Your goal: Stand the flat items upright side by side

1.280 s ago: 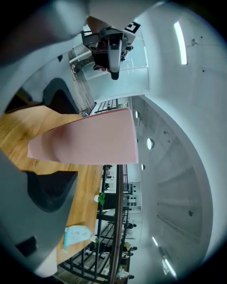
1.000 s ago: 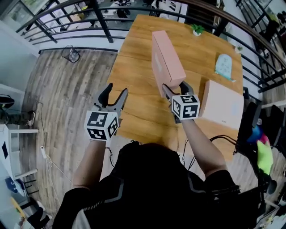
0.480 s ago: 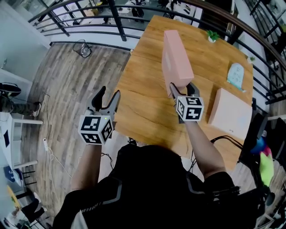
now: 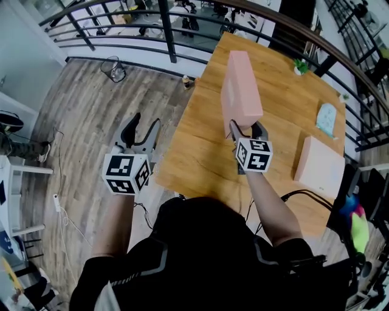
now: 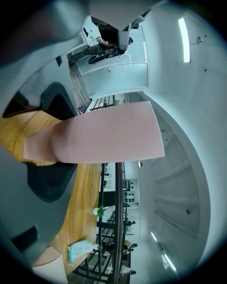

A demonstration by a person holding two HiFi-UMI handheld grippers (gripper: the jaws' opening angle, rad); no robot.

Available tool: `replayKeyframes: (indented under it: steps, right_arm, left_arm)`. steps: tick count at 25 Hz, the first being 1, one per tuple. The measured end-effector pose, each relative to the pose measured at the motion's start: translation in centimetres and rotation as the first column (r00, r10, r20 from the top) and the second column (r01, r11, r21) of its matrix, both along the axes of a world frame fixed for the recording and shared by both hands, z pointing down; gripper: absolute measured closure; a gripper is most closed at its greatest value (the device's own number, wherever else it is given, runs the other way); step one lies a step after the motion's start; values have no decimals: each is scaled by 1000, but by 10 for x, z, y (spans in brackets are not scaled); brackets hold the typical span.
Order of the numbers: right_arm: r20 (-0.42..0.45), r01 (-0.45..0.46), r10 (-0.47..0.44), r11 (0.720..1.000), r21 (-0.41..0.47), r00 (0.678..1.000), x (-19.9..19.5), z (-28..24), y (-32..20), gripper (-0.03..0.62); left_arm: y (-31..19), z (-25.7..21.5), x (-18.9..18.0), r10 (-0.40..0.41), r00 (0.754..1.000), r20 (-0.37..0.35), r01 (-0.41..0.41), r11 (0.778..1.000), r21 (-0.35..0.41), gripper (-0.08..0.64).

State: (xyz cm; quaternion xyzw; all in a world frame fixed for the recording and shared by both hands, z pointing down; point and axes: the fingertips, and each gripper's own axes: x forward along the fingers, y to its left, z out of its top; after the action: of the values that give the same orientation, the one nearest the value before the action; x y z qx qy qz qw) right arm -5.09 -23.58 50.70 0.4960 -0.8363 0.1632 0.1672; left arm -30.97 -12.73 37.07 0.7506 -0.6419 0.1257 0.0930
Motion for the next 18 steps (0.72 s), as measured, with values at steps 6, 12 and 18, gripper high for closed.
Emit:
replayKeyframes:
  steps: [6, 12, 18]
  right_arm:
    - [15, -61, 61, 998, -30, 998, -54, 0, -14, 293]
    - [29, -123, 124, 992, -35, 992, -88, -2, -33, 291]
    - [25, -208, 211, 975, -81, 977, -115, 0, -63, 290]
  left_arm:
    - [-11, 9, -44, 1, 999, -34, -1, 1000, 5, 314]
    - [-22, 14, -75, 15, 999, -33, -15, 1000, 4, 314]
    - [-26, 14, -94, 32, 997, -64, -30, 999, 35, 314]
